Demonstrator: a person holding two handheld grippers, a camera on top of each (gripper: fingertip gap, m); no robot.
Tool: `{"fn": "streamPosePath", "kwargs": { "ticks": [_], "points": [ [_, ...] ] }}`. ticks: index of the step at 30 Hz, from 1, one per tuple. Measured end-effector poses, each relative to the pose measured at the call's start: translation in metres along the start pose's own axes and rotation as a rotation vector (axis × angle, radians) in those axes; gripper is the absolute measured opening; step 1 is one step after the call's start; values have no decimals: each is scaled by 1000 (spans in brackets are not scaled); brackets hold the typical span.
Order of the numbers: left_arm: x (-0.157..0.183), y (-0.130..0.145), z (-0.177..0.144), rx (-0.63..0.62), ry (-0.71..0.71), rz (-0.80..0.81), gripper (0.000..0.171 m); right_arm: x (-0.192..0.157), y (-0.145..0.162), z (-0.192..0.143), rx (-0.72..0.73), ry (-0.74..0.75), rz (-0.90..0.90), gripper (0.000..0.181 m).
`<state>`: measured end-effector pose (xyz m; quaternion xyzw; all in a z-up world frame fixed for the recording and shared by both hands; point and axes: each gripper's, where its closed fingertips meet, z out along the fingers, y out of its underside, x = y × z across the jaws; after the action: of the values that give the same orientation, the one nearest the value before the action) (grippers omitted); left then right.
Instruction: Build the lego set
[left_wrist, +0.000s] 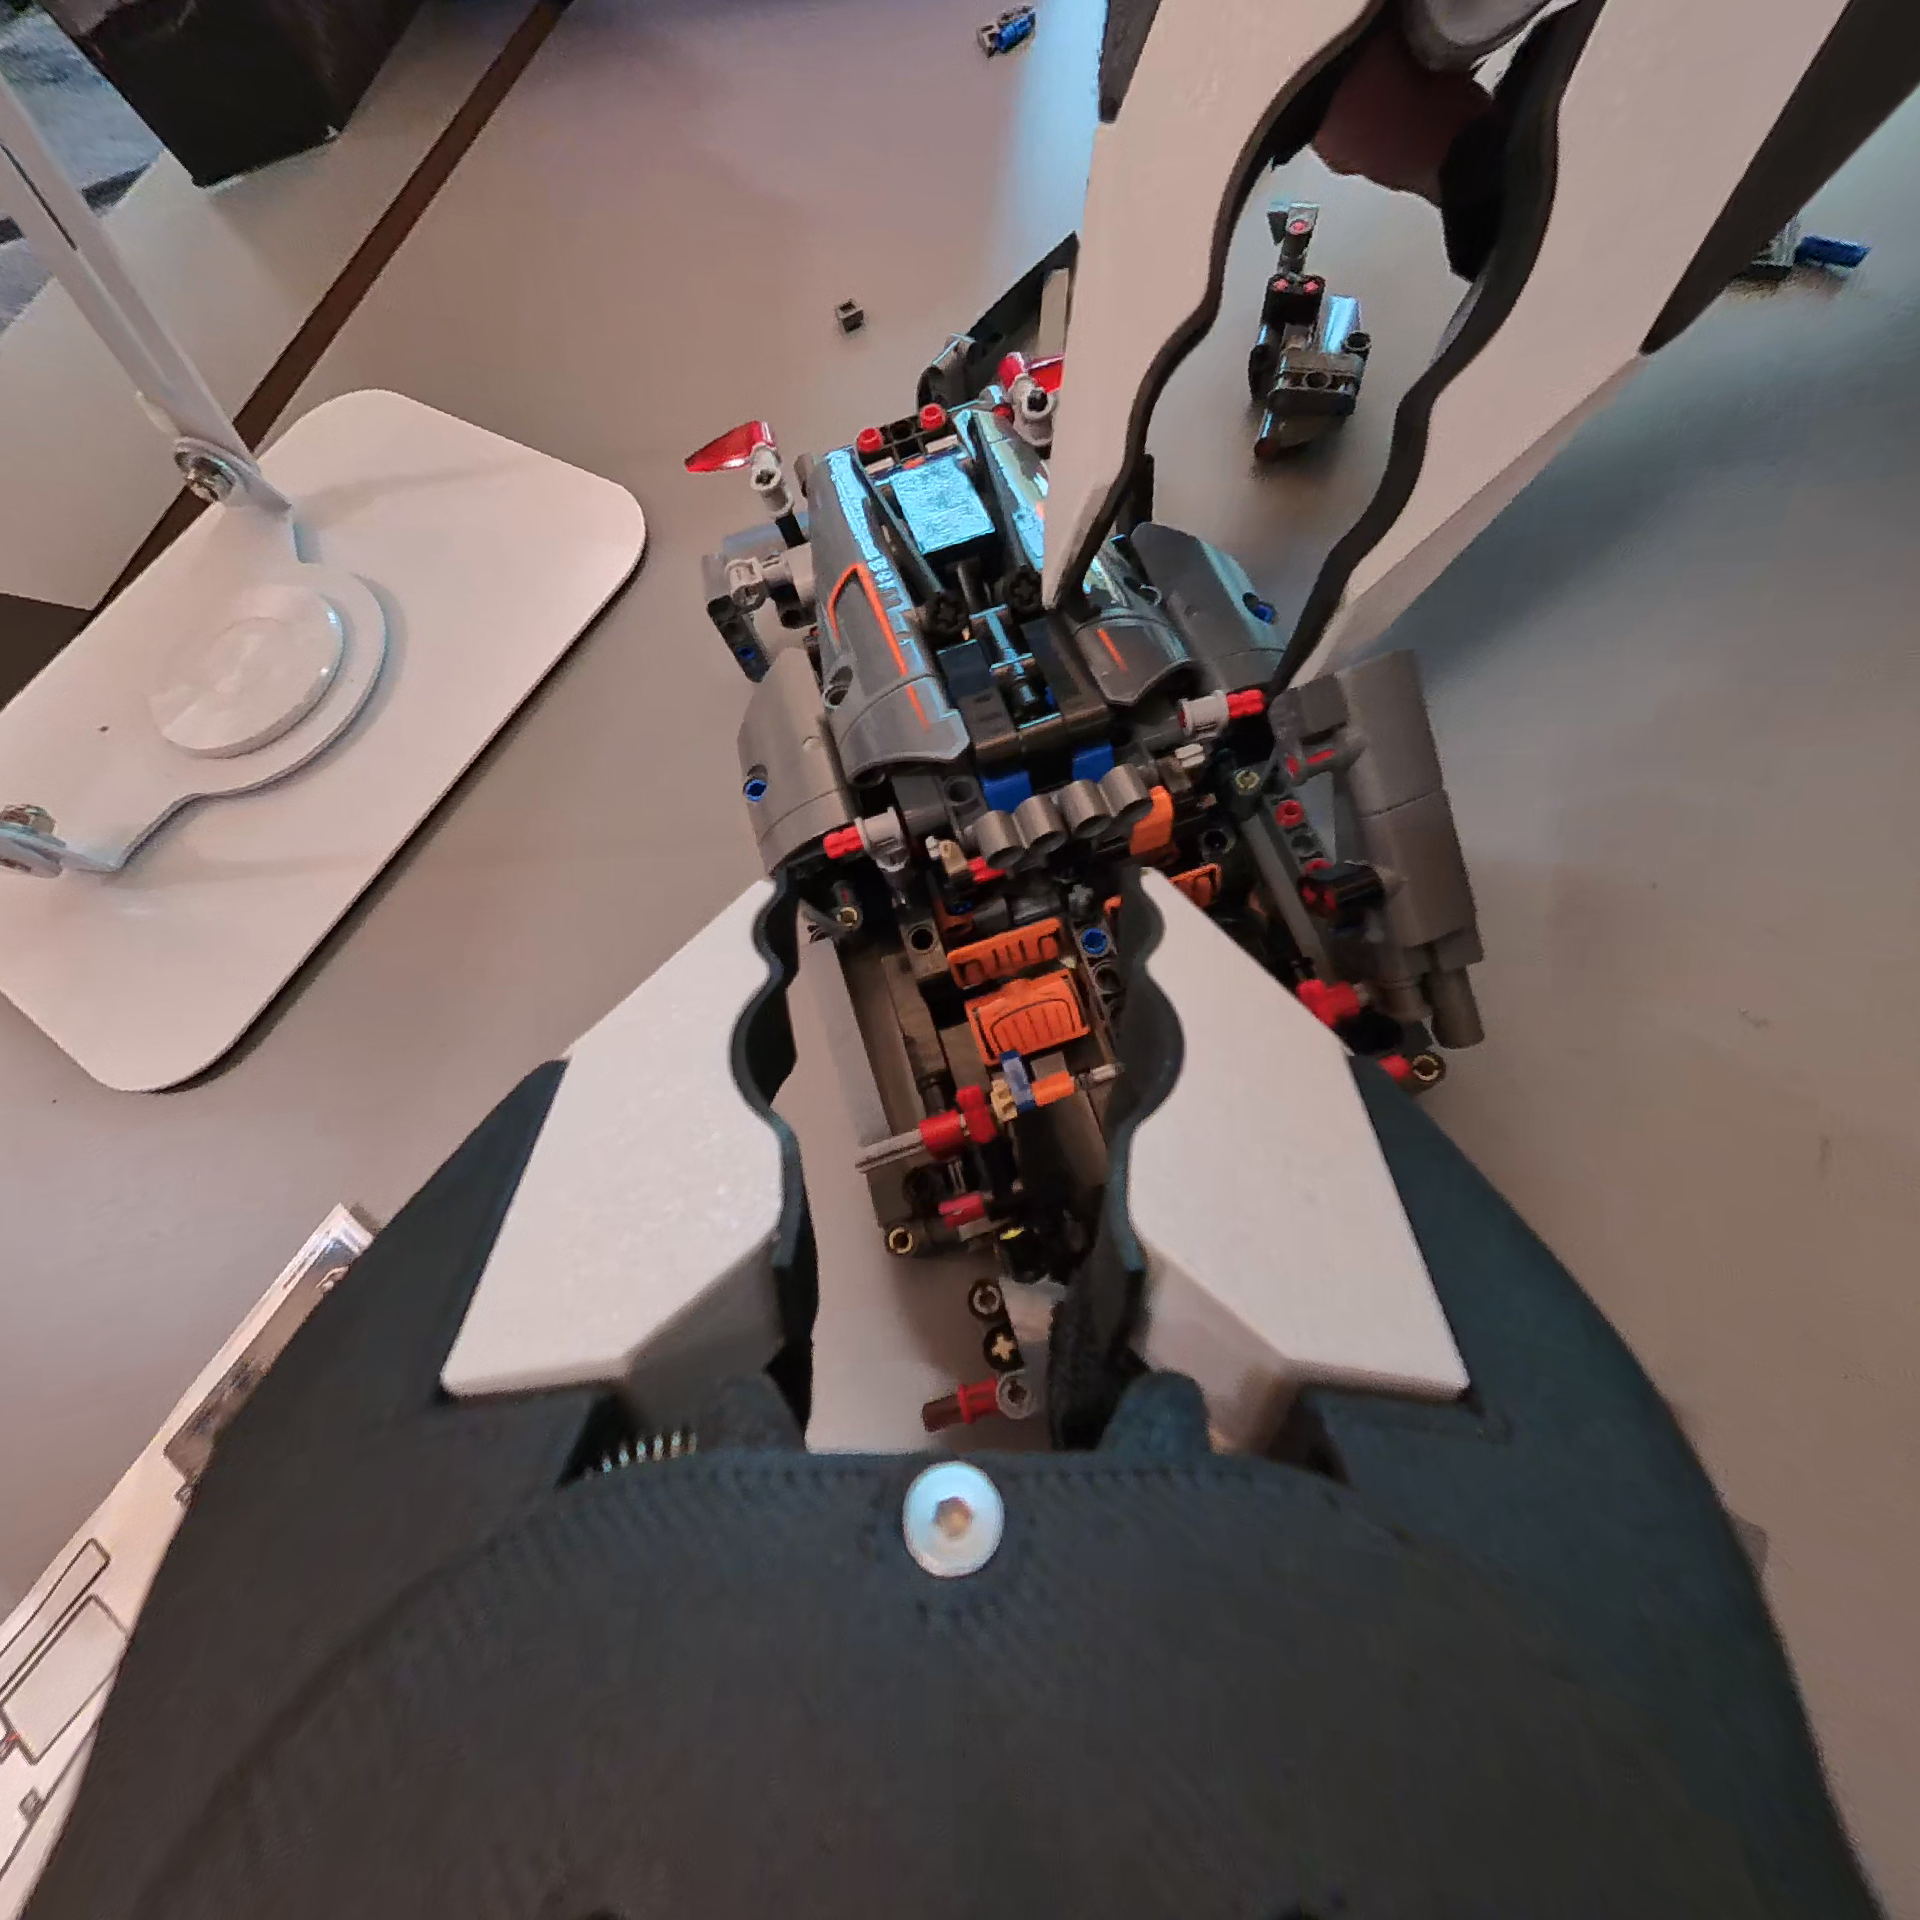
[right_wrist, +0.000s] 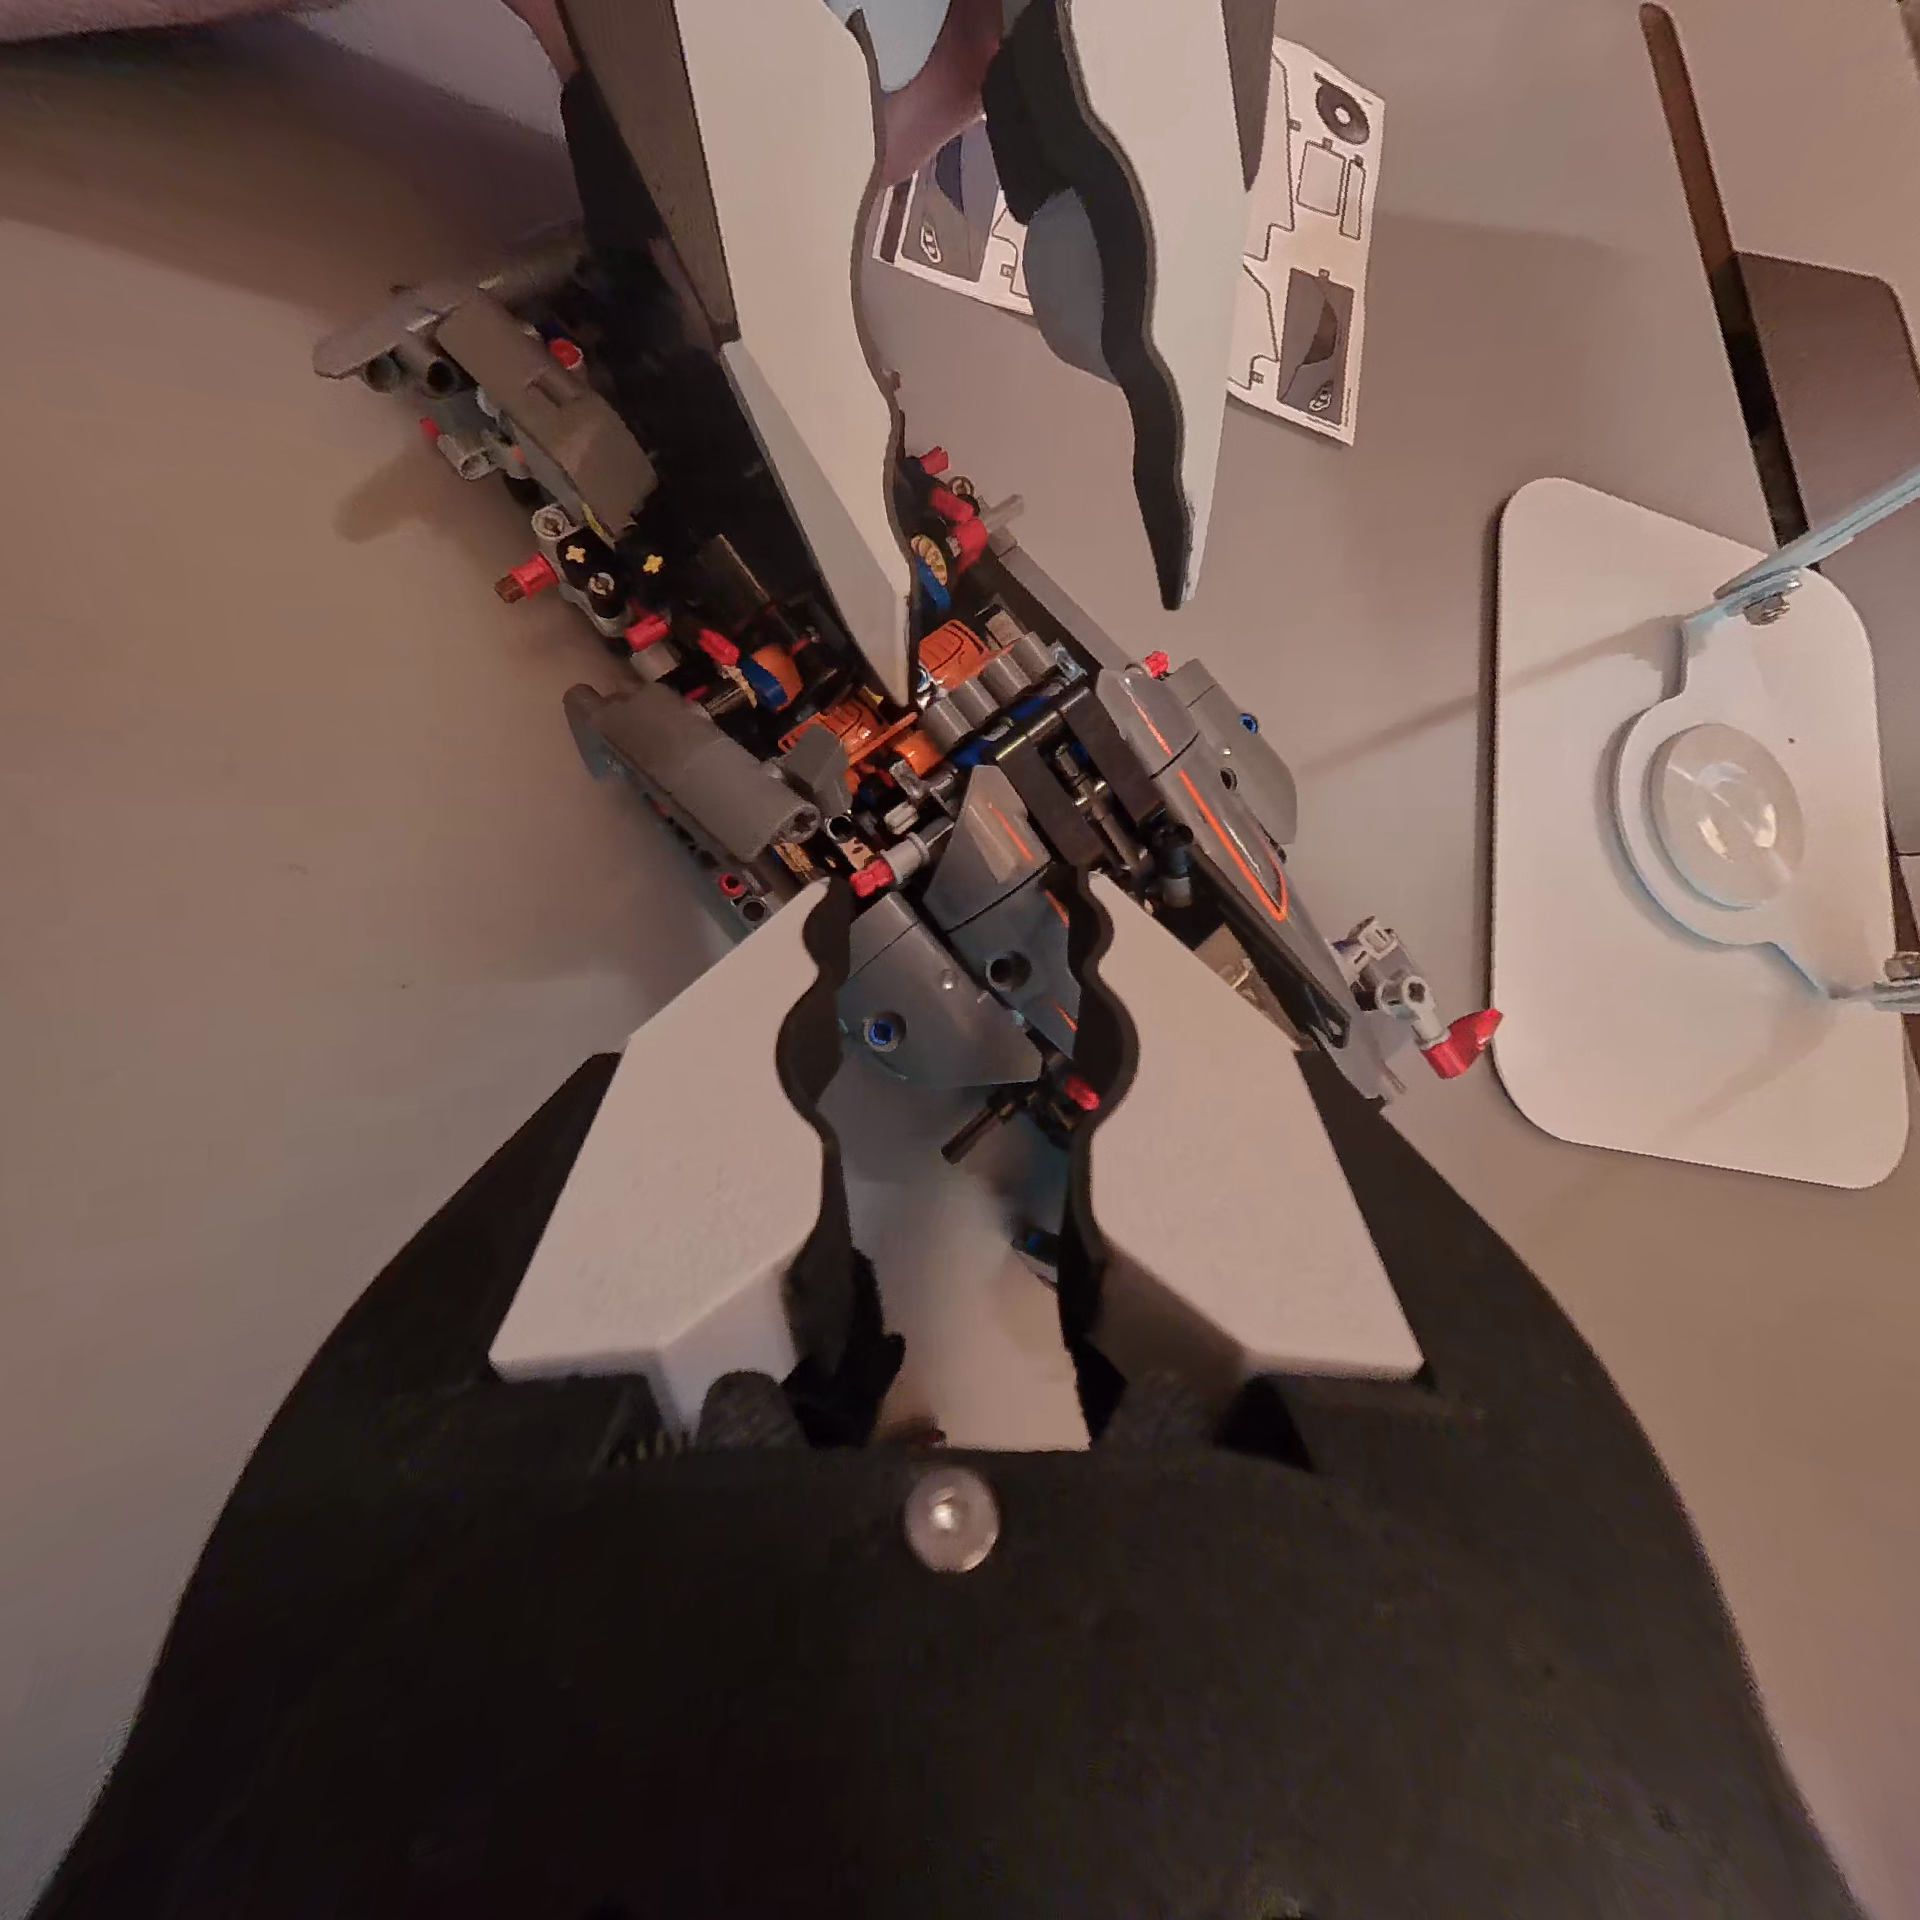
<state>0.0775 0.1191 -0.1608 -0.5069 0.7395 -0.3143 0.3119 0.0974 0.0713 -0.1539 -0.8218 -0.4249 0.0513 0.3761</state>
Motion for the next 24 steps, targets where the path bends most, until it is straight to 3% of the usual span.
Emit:
{"fn": "streamPosePath", "kwargs": {
  "ticks": [24],
  "points": [
    [5, -6, 7, -2, 61, -8, 57, 3, 1, 2, -17, 13, -25, 37]
  ]
}}
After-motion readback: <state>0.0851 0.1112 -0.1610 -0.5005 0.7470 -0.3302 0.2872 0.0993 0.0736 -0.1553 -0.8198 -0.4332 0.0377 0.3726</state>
